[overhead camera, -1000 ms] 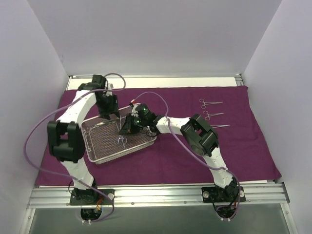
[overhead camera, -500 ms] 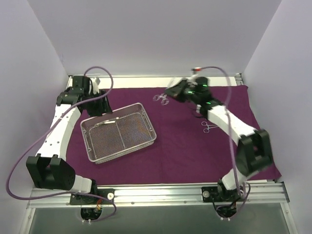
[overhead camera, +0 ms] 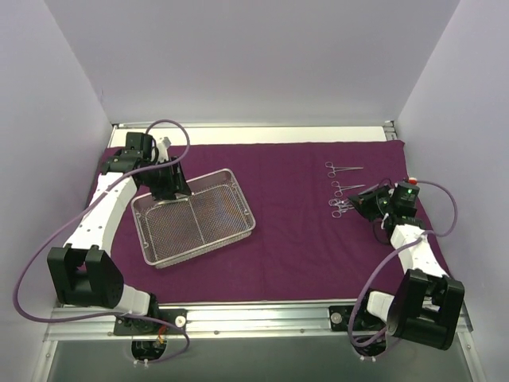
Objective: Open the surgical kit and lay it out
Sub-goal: Place the medical item in the surgical kit.
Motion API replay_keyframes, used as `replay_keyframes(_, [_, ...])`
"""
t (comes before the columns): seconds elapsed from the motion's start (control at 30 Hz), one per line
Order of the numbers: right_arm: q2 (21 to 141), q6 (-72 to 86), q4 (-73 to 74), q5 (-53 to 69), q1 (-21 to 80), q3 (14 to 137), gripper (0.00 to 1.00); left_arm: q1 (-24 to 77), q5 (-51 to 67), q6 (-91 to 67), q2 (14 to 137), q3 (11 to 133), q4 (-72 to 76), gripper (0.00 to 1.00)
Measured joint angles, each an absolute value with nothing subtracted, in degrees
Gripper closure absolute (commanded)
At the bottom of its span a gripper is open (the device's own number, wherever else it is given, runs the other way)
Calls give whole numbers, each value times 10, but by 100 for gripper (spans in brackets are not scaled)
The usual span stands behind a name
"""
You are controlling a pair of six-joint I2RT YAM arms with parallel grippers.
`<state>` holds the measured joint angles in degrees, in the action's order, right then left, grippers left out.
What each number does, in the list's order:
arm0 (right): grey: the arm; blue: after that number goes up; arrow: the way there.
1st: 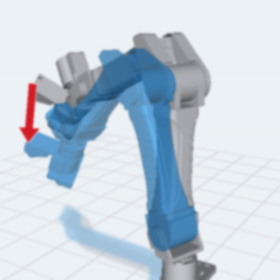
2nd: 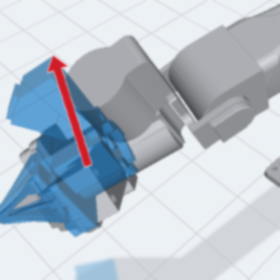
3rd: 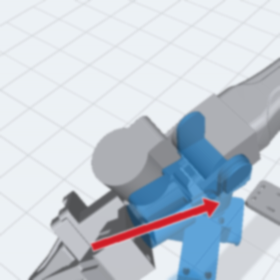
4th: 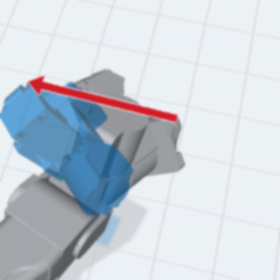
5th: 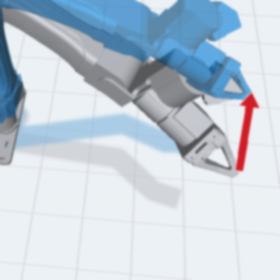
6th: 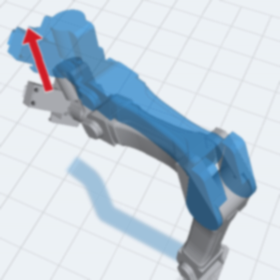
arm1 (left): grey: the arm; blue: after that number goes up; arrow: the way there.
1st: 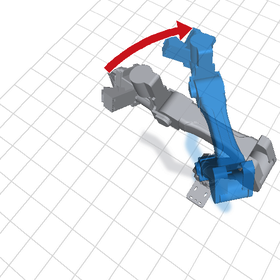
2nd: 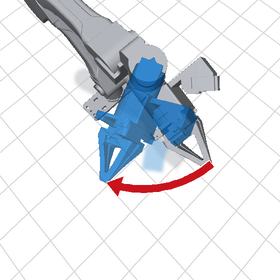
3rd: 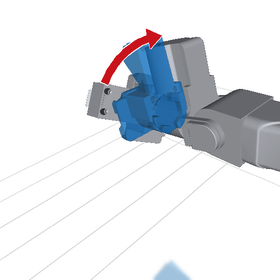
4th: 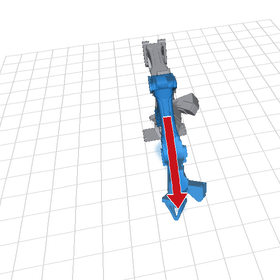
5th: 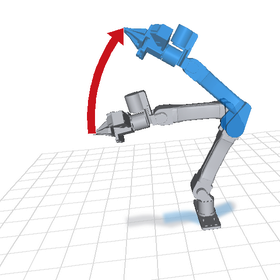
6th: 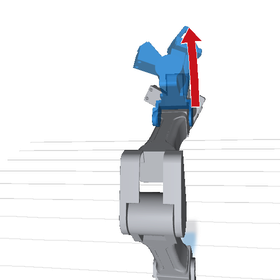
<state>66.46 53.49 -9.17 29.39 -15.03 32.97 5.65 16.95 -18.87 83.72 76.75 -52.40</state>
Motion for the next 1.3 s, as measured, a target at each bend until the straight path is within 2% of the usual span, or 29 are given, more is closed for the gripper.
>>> replay_keyframes(0.47, [699,503,-98,294,-223,225,100,56,201,-191,846,769,-498,37])
replay_keyframes(0.67, [741,514,-150,305,-232,218,100,55,209,-192,849,769,-493,37])
replay_keyframes(1.13, [745,553,-234,319,-256,171,100,52,221,-192,860,768,-489,37])
replay_keyframes(1.3, [740,590,-266,319,-260,142,97,51,226,-193,863,768,-489,37])
